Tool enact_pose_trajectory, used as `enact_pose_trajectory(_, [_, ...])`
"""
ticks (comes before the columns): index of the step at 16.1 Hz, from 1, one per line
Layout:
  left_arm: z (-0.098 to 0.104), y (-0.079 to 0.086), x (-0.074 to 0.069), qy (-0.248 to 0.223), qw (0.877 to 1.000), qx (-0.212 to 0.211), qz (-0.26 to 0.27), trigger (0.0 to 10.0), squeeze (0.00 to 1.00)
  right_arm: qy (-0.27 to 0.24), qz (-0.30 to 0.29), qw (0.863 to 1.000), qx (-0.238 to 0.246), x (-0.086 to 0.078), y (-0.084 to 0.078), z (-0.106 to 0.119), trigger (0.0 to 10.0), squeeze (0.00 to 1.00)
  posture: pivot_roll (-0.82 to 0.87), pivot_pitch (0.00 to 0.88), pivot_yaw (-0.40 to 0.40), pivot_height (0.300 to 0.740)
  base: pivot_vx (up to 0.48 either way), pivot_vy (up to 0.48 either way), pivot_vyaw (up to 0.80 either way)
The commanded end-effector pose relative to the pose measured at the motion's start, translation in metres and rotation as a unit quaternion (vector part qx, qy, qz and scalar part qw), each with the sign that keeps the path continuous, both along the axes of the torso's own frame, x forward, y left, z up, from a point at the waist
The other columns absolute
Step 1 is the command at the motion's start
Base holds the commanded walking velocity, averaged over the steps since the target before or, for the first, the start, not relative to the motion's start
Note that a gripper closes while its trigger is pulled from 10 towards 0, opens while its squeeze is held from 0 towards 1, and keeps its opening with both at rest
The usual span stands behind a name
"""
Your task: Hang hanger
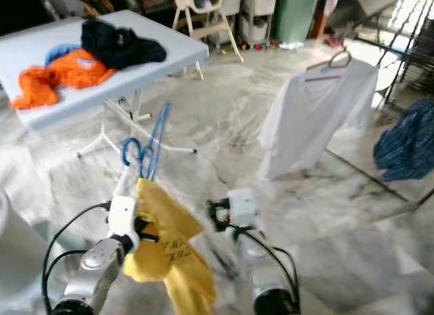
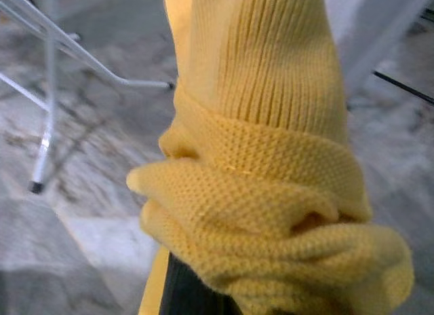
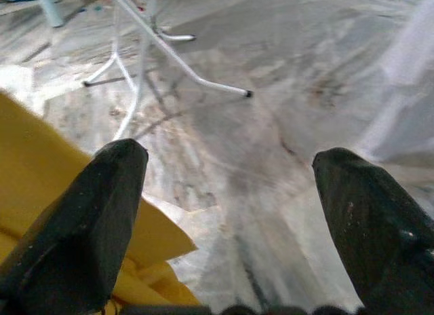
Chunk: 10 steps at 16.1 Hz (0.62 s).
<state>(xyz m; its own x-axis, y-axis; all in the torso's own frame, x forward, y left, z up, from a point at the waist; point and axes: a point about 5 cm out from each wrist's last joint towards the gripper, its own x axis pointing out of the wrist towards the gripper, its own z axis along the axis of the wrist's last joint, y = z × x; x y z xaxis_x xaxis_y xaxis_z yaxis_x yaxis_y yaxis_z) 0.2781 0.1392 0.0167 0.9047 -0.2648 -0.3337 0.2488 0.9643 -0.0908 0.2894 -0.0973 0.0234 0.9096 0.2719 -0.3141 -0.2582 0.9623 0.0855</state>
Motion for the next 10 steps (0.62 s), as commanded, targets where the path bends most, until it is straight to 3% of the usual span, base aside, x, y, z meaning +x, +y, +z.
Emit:
enact_pose_trajectory(1, [0.009,-0.003,0.005,-0.021,1.000,-0.005,-0.002,10.0,0.00,-0.008,-0.007,1.000,-0.005,0.002,-0.006,0.003,10.0,0.00,-0.09,0.000,0.081,0.740,0.398,0.270,0.69])
enact_pose_trajectory(8, [0.008,-0.008,0.006,-0.018,1.000,-0.007,-0.007,10.0,0.00,-0.025,-0.019,0.999,-0.011,0.010,-0.009,0.009,10.0,0.00,-0.08,0.000,0.071,0.740,0.407,0.254,0.07])
enact_pose_trajectory(10, [0.008,-0.008,0.007,-0.017,1.000,-0.007,-0.005,10.0,0.00,-0.028,-0.029,0.999,-0.018,0.012,-0.012,0.011,10.0,0.00,-0.08,0.000,0.068,0.740,0.416,0.000,0.00])
